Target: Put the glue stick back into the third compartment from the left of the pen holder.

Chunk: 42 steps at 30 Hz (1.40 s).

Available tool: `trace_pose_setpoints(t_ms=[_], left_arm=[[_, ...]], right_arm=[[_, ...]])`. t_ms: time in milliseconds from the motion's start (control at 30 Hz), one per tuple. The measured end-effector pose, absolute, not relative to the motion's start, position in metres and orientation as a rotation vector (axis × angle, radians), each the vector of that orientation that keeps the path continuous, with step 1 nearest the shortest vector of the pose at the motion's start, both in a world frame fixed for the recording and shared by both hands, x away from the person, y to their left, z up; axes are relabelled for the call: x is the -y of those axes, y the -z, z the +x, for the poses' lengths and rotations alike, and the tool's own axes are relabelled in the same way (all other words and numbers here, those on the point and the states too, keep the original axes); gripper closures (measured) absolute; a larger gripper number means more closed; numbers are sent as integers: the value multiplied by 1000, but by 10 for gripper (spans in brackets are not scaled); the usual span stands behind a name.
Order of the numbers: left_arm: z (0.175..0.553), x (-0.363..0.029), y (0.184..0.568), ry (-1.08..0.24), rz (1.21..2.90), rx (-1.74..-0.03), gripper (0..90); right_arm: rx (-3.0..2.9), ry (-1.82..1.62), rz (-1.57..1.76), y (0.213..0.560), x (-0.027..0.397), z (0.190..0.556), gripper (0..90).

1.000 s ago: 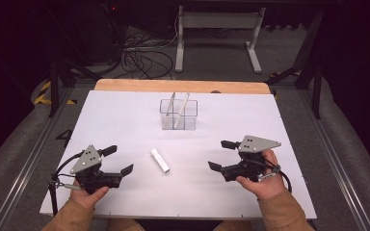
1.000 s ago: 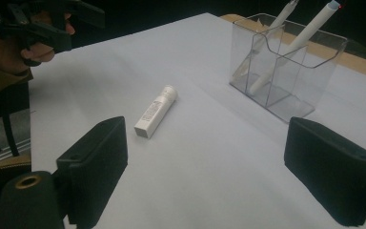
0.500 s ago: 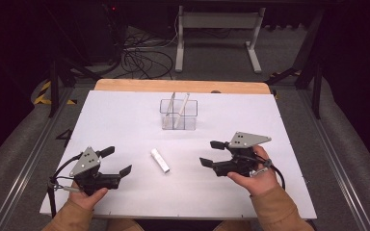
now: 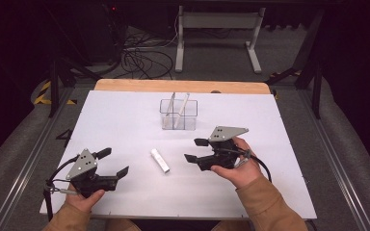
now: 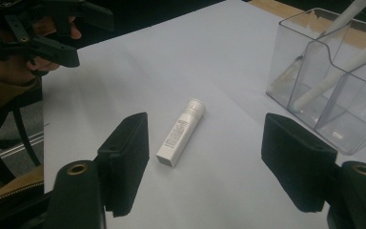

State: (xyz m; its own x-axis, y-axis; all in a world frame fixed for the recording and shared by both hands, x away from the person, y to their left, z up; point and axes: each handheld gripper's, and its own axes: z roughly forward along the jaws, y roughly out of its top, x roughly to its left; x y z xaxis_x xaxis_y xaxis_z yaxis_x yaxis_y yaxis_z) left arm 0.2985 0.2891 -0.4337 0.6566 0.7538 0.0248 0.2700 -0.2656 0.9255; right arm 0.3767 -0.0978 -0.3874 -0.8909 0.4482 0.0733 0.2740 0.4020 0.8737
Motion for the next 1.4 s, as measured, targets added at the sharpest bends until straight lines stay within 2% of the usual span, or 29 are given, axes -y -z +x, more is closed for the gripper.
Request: trace_pose_setpoints(t_ms=[300, 900, 1400], left_arm=[[299, -290, 434, -583, 1830, -822, 124], [301, -294, 436, -576, 1840, -824, 86], [301, -296, 437, -588, 1846, -825, 71]], right_arm=[[-2500, -1502, 672, 385, 91, 380, 394], [-2577, -1412, 868, 386, 54, 400, 391], [-2654, -1279, 1003, 400, 21, 416, 393]])
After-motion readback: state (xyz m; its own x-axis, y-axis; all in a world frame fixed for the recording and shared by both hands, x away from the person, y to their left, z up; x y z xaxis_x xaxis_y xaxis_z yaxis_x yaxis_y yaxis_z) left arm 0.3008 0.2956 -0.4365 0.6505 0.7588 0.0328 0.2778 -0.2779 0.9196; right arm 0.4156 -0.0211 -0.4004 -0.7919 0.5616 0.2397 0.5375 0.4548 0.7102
